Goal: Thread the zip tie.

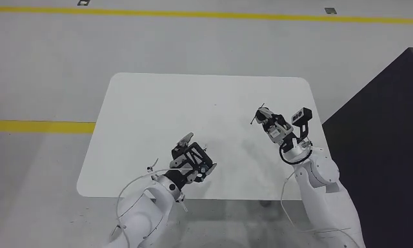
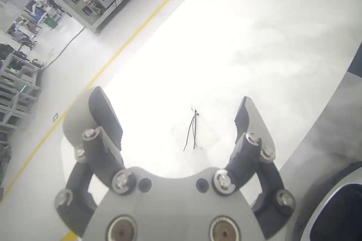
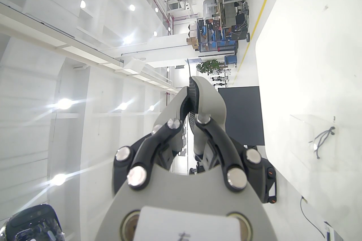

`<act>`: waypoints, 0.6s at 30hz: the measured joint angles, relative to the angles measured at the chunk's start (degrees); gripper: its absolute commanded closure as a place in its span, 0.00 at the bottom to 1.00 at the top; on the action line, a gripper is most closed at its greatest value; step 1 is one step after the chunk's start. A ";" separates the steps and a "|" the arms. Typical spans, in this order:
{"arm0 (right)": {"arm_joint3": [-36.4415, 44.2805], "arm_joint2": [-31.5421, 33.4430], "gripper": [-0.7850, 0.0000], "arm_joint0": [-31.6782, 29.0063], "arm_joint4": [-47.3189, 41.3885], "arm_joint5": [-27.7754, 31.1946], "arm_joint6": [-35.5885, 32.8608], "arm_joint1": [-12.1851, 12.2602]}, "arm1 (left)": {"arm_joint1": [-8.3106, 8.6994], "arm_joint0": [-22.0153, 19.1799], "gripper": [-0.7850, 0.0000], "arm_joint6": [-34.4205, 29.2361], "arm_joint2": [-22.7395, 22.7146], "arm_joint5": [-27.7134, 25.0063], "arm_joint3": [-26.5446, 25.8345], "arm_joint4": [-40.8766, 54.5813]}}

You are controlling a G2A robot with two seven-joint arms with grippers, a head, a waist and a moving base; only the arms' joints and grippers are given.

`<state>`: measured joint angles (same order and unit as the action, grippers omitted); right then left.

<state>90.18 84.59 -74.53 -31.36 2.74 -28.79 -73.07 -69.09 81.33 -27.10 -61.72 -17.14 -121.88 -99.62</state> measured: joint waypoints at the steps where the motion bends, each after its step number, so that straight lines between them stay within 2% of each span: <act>1: 0.00 0.00 1.00 0.00 0.00 0.00 0.00 0.00 | -0.06 -0.27 0.00 -0.56 0.62 -0.73 -0.17 -0.44; 3: 0.00 0.00 1.00 0.00 0.00 0.00 0.00 0.00 | -0.64 -2.23 0.00 -4.62 2.24 -1.38 -0.21 1.55; 5: 0.00 0.00 1.00 0.00 0.00 0.00 0.00 0.00 | -1.54 -6.02 0.00 -10.53 3.63 -1.85 0.79 7.91; 6: 0.00 0.00 1.00 0.00 0.00 0.00 0.00 0.00 | -2.19 -9.74 0.00 -14.99 4.57 -2.30 2.19 13.01; 9: 0.00 0.00 1.00 0.00 0.00 0.00 0.00 0.00 | -3.82 -19.02 0.00 -25.50 8.09 -1.78 6.97 20.63; 12: 0.00 0.00 1.00 0.00 0.00 0.00 0.00 0.00 | -5.90 -29.51 0.00 -34.48 11.55 1.41 13.94 26.83; 15: 0.00 0.00 1.00 0.00 0.00 0.00 0.00 0.00 | -7.24 -35.63 0.00 -39.28 13.20 4.29 18.43 28.77; 18: 0.00 0.00 1.00 0.00 0.00 0.00 0.00 0.00 | -7.50 -36.71 0.00 -38.55 13.20 4.71 19.17 32.78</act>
<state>90.18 84.60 -74.53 -31.36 2.74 -28.79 -73.07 -76.59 44.61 -65.65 -48.52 -12.43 -102.70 -66.84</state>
